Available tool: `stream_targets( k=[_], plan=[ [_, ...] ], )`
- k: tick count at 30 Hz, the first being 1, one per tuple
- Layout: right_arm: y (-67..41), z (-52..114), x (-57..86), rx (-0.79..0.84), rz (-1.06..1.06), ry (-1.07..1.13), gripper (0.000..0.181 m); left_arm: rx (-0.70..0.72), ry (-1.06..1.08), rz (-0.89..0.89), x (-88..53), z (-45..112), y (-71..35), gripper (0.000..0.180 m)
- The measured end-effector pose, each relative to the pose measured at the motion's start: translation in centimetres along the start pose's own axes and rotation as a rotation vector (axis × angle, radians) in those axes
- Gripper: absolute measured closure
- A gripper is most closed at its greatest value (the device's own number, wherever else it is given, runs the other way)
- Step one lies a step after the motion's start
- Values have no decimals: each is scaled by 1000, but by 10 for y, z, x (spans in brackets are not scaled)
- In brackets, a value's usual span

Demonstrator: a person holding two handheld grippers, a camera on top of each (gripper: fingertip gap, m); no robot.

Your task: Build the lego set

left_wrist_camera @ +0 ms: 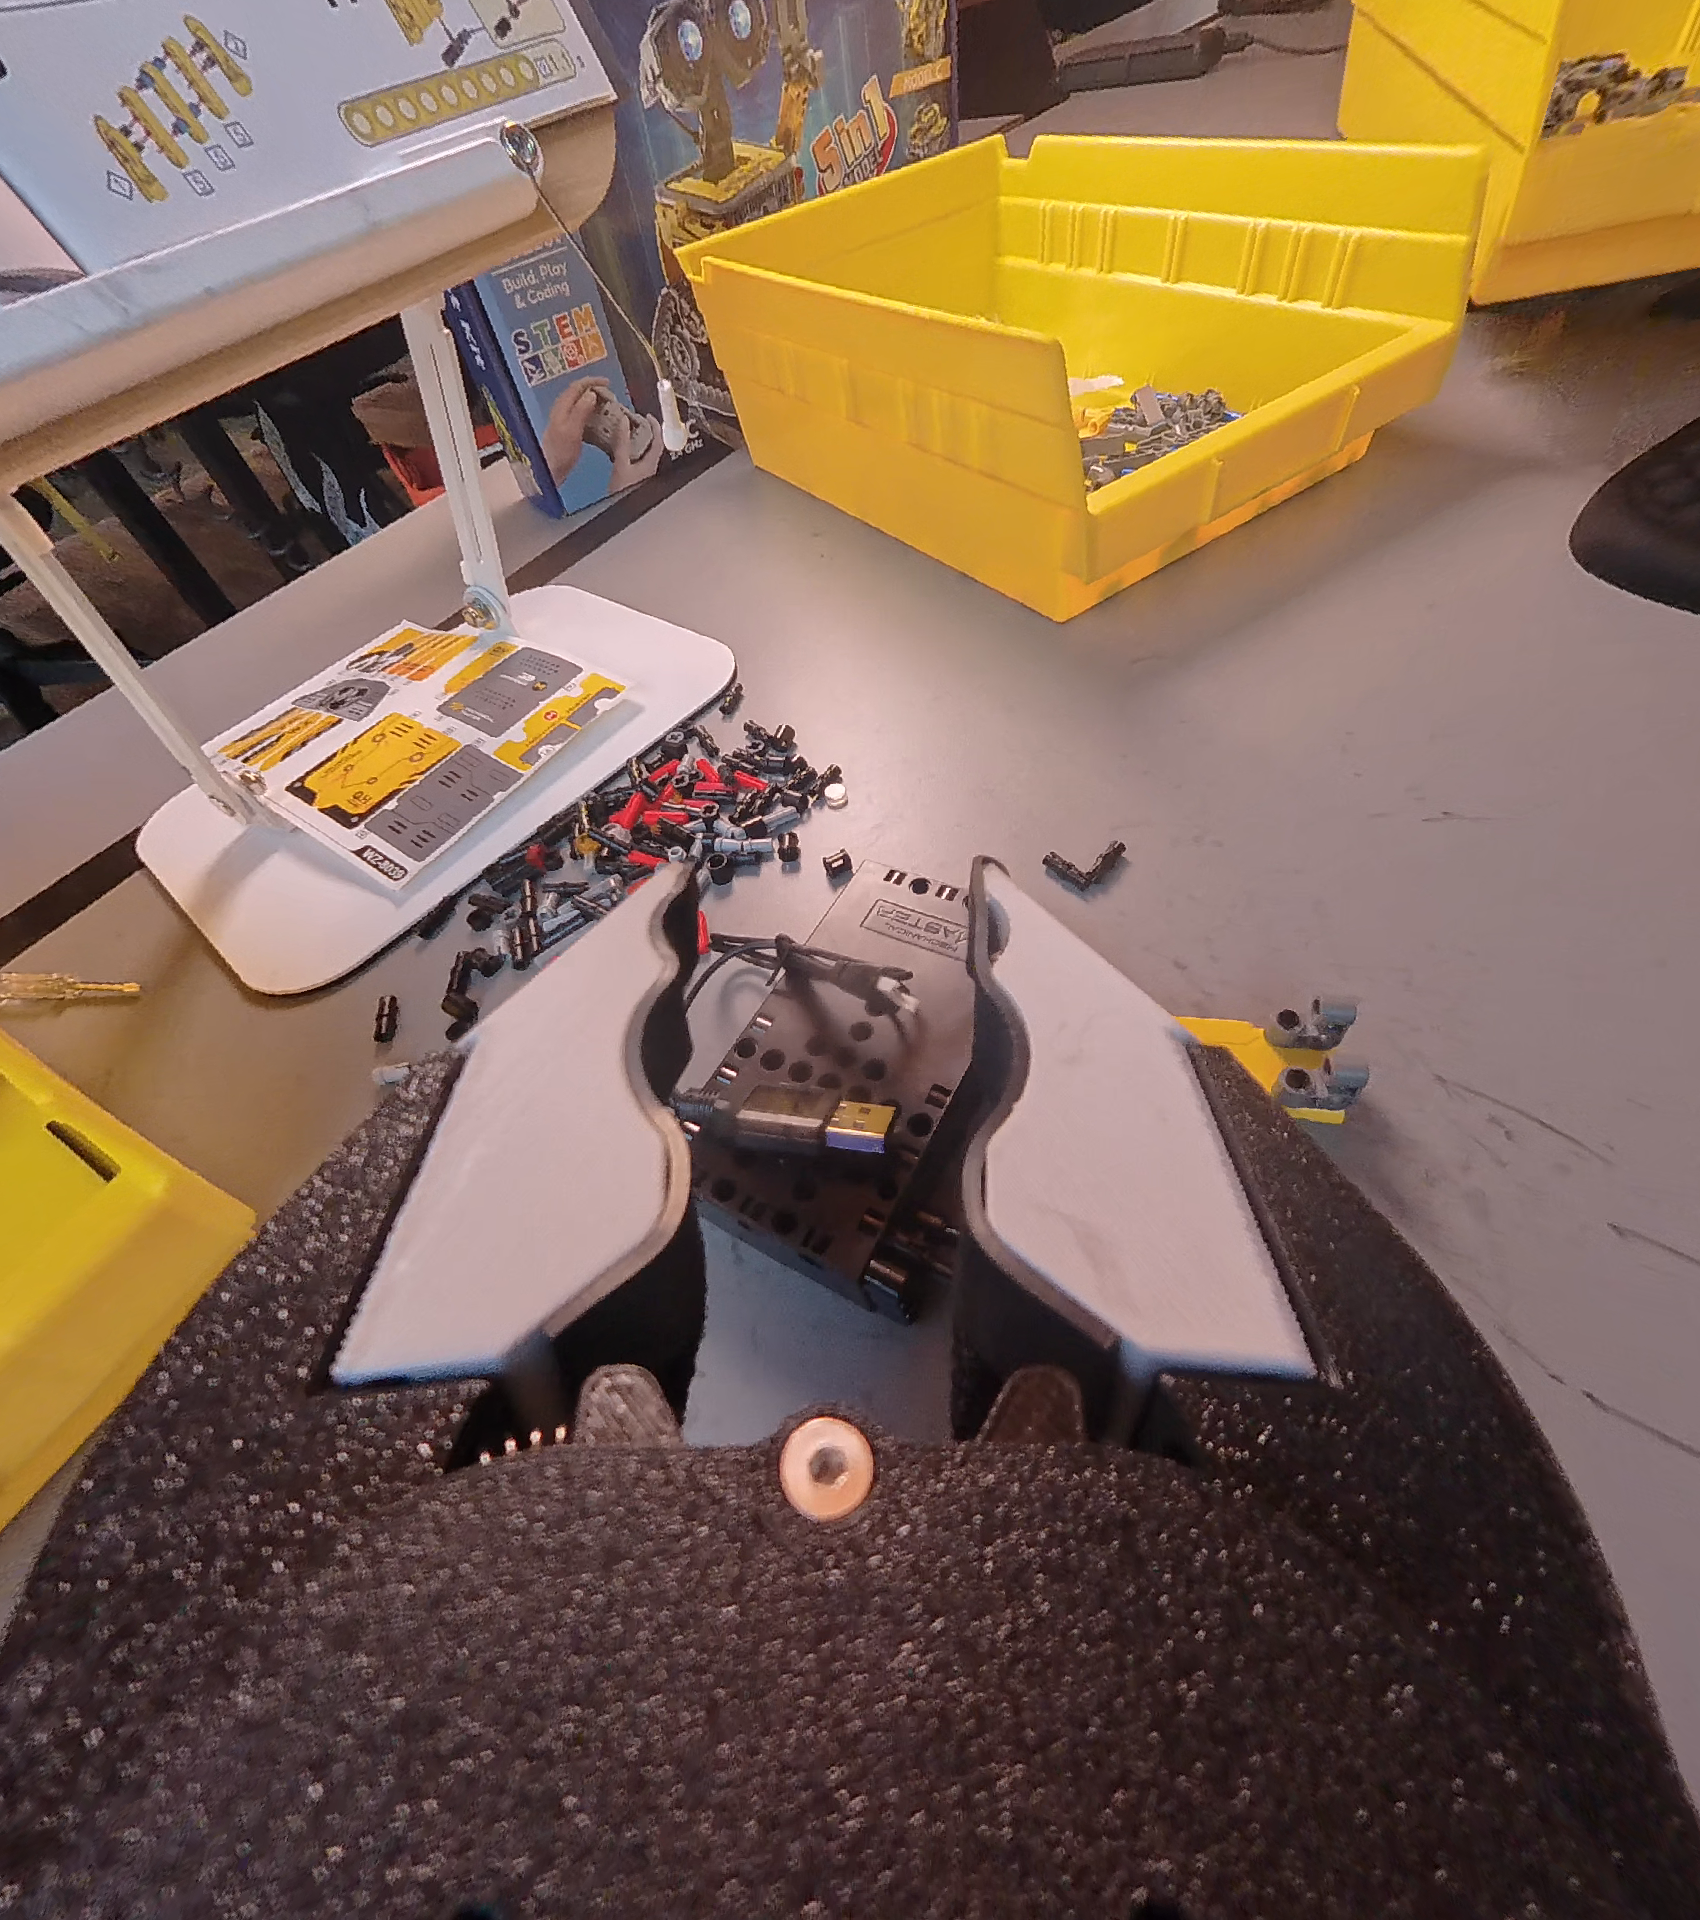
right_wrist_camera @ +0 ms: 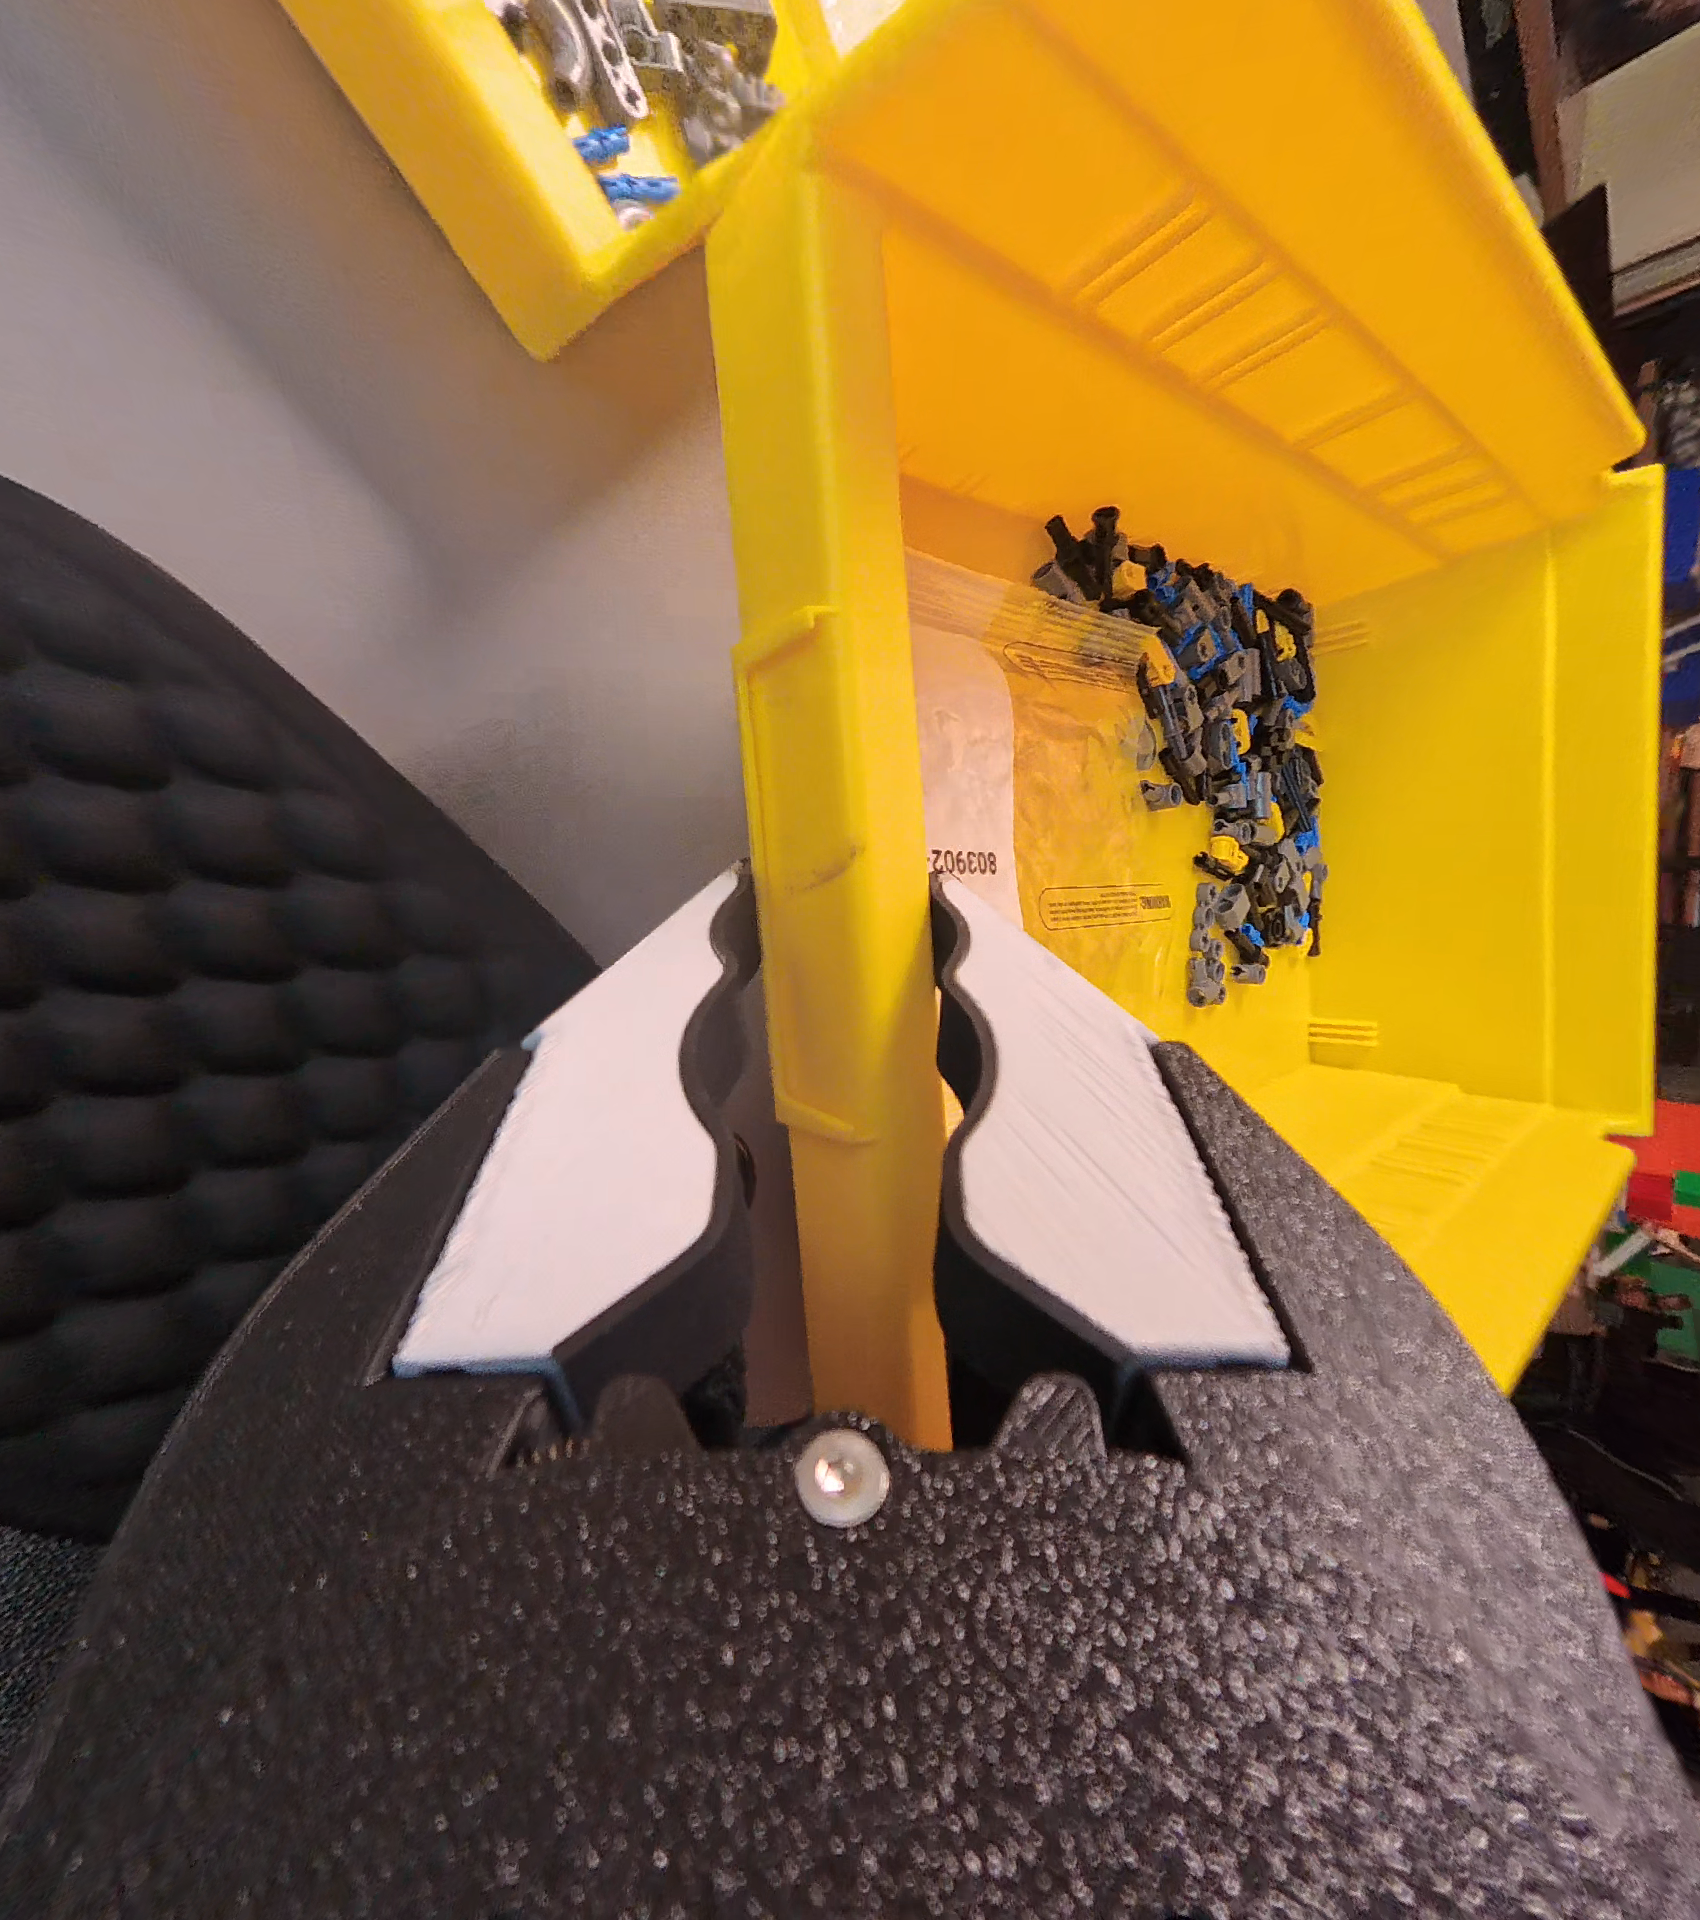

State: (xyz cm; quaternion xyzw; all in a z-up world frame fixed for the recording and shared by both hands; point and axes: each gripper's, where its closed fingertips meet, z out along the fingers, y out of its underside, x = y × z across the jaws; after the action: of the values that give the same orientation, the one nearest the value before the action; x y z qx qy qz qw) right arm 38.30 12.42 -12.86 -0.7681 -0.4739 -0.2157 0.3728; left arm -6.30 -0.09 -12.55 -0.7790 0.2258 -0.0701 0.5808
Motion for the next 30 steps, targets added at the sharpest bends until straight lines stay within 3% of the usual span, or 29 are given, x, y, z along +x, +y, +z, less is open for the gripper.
stream_targets(
  k=[13,25,30],
  plan=[
    [10,7,-43,11,-145,-19,151,43,-2,8,1,-12,-11,129],
    [-11,-19,-77,292,-215,-218,153,41,8,8,3,-11,-11,129],
    [-23,-19,-85,261,-222,-252,153,44,3,20,4,-13,-13,129]
  ],
)
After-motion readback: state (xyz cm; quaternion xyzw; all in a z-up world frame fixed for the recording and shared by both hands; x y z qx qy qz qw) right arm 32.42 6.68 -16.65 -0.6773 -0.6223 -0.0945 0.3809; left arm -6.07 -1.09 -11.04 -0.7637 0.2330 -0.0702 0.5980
